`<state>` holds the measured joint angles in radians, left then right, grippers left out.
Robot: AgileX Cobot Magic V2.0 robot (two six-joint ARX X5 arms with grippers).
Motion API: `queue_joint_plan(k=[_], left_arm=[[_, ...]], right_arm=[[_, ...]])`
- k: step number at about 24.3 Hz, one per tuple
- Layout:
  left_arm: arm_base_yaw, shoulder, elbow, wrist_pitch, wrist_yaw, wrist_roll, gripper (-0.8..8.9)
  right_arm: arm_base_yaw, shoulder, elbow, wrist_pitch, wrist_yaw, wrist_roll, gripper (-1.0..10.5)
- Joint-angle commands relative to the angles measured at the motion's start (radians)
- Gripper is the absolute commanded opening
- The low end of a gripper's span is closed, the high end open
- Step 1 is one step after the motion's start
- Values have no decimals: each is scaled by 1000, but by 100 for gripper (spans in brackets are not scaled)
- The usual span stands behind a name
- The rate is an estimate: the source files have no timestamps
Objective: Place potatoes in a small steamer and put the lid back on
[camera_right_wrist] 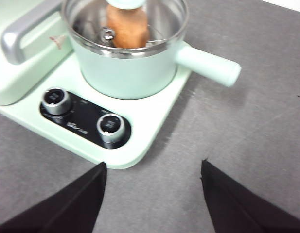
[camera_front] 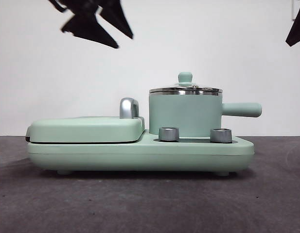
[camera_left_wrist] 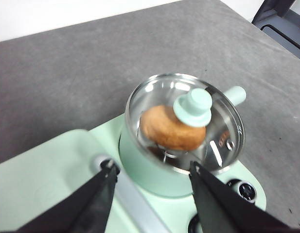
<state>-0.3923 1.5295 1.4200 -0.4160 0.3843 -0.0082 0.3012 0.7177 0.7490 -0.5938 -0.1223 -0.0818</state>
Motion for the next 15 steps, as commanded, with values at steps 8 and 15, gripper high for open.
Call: queue_joint_plan(k=[8,15], left_arm=[[100,-373,-427,85,21,-75,248],[106,-603,-668,97,15,-166,248]], right_arm=[[5,17,4,4,-39,3,309],[10,60,4,-2,-85,4,309]])
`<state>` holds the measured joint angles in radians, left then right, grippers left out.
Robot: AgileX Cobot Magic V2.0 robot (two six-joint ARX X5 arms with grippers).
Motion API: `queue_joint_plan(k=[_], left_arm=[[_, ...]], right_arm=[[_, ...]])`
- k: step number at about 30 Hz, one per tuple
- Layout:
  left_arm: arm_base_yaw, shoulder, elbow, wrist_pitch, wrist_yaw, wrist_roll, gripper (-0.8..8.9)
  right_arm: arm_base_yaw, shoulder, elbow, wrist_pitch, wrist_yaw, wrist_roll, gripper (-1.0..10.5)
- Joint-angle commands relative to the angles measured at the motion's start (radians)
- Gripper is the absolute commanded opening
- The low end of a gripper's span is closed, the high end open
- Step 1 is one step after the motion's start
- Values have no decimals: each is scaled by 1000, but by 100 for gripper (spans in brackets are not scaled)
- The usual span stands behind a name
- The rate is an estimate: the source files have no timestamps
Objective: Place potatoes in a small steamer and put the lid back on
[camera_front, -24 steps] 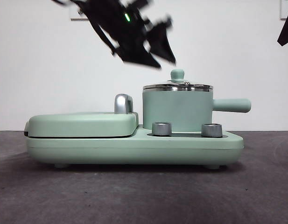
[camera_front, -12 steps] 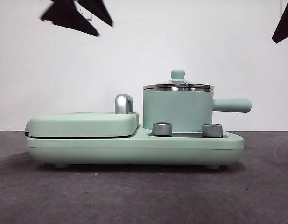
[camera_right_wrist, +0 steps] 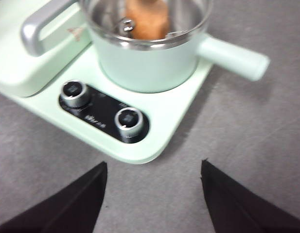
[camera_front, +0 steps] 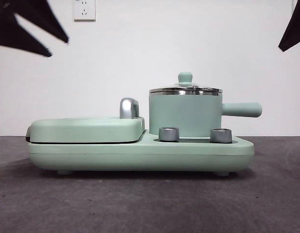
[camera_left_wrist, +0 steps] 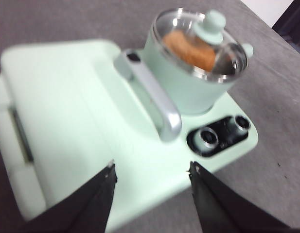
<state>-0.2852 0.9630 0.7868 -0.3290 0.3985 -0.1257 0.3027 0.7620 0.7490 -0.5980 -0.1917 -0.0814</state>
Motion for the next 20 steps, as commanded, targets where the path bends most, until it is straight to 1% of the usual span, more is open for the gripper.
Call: queue_joint_plan(k=[1,4,8,10,11,12,13,14,20], left_arm=[[0,-60,-56,10,-2,-59,248],[0,-120,-106,9,-14,-99,248],[0,-154,-118,-26,-16,-96,247],[0,-159,-117,-40,-15,-116,247],[0,-161,-116,-42,-14,-115,220],[-2,-161,-116,-43,-7,-114,80],[-2,-163,-117,-45,-5,-116,22],[-2,-163,-116,-40,-5,-100,0],[-1,-167,-116,-86,-5,-94,6]], right_arm=[[10,18,4,2,-18,4,309],[16,32,4,2,-18,4,309],[18,33,5,-13,-18,3,309],[18,27,5,-26,-19,3,309],[18,24,5,-32,-18,3,304],[18,20,5,-37,-18,3,212],[18,19,5,-39,-18,2,-43],[18,19,5,-27,-18,-8,42],[16,19,6,-5,-17,-7,32]])
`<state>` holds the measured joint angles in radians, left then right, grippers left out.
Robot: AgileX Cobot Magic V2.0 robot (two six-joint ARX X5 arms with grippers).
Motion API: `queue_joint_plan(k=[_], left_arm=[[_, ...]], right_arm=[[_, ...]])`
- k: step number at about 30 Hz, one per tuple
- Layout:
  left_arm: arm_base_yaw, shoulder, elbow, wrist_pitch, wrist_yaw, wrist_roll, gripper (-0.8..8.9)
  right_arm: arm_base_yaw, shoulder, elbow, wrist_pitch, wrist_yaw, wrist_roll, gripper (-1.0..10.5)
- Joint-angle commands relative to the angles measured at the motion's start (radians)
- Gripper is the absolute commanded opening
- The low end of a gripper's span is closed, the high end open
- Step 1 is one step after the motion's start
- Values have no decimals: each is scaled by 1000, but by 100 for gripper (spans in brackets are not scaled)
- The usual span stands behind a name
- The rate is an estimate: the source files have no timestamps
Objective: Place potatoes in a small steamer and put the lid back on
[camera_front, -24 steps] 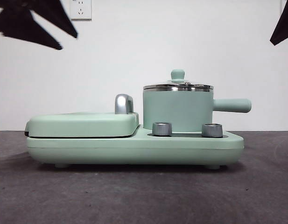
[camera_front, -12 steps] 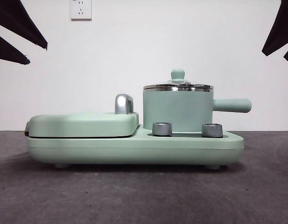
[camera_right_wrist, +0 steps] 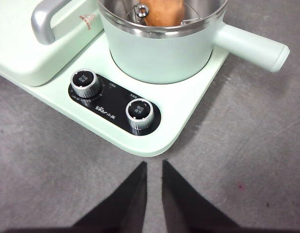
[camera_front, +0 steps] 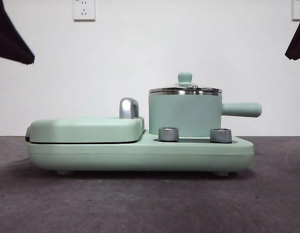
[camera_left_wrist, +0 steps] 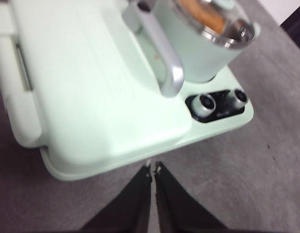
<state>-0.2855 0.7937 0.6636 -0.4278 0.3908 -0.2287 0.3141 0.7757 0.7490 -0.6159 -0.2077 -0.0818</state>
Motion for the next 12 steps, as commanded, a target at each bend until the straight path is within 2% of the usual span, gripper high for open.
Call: queue_joint_plan(k=[1,8,9,10,12], left_arm=[[-1,3,7,13,2,9,6],[-7,-20,3,5,3,8,6],[-1,-35,2,-2,0,36,6],[10,-52,-5,-2,-6,104,6],[45,-113,-60,46,-10,136,6]], right_arm=[[4,5,6,14,-2,-7,32],[4,5,6,18,-2,-7,32],[4,5,6,17,-2,-7,32],[4,5,6,18,-2,-7,32],[4,5,6,18,-2,-7,32]])
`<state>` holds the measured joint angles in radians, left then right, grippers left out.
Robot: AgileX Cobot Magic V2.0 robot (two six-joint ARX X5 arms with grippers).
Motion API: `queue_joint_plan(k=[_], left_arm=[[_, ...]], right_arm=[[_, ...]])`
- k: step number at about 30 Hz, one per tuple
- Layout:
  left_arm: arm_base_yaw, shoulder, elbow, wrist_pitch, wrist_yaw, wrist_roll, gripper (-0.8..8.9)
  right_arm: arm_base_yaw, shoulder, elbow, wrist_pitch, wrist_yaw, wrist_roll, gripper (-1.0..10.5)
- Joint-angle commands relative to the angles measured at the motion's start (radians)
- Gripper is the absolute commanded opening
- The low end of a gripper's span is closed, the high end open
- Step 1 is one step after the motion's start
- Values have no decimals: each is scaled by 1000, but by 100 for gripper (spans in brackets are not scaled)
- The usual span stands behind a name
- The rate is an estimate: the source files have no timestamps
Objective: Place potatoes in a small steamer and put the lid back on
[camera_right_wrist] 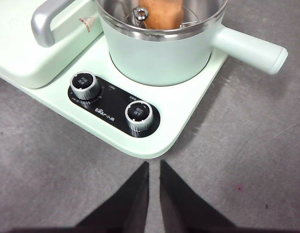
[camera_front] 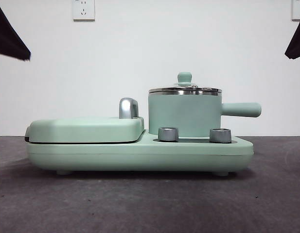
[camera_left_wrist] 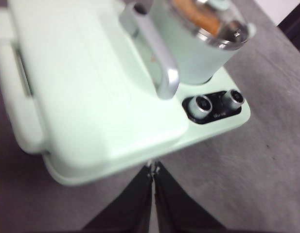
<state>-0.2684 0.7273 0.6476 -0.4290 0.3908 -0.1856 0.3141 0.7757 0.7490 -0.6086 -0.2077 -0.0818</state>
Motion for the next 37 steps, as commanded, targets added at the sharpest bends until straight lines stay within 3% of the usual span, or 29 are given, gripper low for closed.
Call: queue_joint_plan(k=[1,4,6,10,17,23,37], left_arm=[[45,-77,-84,94,-18,92,6],[103,-224,-252,264,-130,74,6],[138,-339,-366,338,-261,54,6],[193,-538,-504,338,-402,39,6],[246,-729,-617,321,-412,46,6],[257,-724,-635,238,-408,36,6],[257,-723,-634,240,-409,35,6]], right_arm=[[4,5,6,11,-2,-7,32],[4,5,6,11,-1,-7,32],[4,5,6,11,-2,-7,32],[4,5,6,11,-2,-7,32],[4,5,6,43,-2,-7,32],[4,5,6,57,-1,-7,32],[4,5,6,59,-2,-8,32]])
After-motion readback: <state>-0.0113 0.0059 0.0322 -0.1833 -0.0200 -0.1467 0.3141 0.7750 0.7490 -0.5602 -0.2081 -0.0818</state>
